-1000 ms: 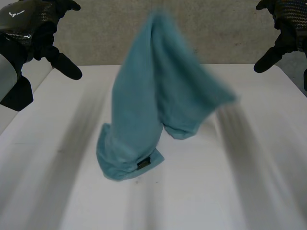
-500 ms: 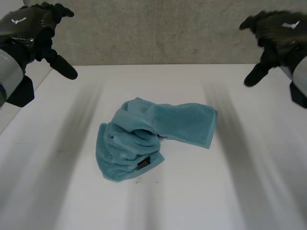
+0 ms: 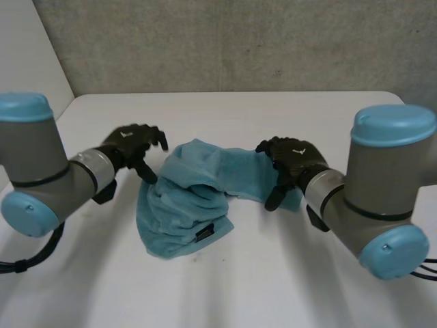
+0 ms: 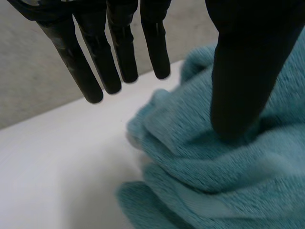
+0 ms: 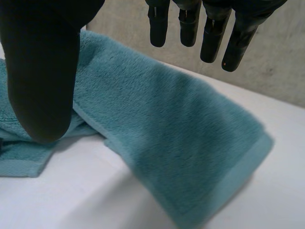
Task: Fold the laundry
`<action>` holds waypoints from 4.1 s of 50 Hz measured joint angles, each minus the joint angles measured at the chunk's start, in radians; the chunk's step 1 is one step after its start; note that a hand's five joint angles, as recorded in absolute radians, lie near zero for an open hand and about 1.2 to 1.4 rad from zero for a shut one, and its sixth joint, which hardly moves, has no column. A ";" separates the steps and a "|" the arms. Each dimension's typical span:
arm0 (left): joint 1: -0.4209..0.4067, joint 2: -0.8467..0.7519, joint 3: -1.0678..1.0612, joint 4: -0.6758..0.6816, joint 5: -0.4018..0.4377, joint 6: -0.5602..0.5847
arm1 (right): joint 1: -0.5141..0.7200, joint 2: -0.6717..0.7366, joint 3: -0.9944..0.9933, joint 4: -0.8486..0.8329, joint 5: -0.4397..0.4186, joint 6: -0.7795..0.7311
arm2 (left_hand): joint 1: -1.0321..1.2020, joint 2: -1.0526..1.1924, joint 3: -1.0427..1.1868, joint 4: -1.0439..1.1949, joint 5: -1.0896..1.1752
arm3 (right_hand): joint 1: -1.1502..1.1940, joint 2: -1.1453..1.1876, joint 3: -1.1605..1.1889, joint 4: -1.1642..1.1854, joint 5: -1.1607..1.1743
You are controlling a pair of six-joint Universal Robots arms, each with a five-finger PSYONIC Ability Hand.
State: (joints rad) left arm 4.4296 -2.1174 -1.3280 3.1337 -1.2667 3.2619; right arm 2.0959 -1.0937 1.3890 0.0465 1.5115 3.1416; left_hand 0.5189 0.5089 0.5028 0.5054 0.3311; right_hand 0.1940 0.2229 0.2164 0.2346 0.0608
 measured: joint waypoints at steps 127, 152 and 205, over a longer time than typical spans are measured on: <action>-0.145 0.733 -0.345 0.066 -0.093 0.275 | 0.069 0.372 -0.488 0.035 -0.399 0.225 | 0.609 0.691 0.690 0.690 0.652 | 0.789 0.958 0.960 0.947 0.911; -0.057 0.464 -0.358 0.082 -0.104 0.273 | -0.102 -0.320 -0.046 0.149 -0.120 -0.487 | 0.609 0.691 0.690 0.690 0.652 | 0.789 0.958 0.966 0.956 0.914; -0.108 0.299 -0.540 0.512 -0.347 0.405 | -0.101 -0.184 0.170 -0.407 0.004 -0.595 | 0.609 0.692 0.691 0.691 0.652 | 0.789 0.958 0.971 0.958 0.916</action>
State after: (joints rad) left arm 4.3213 -1.8183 -1.8681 3.6458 -1.6138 3.6673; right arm 1.9945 -1.2774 1.5585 -0.3609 1.5157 2.5467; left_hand 1.1282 1.2009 1.1942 1.1961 0.9832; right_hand 0.9831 1.1810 1.1873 1.1924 0.9767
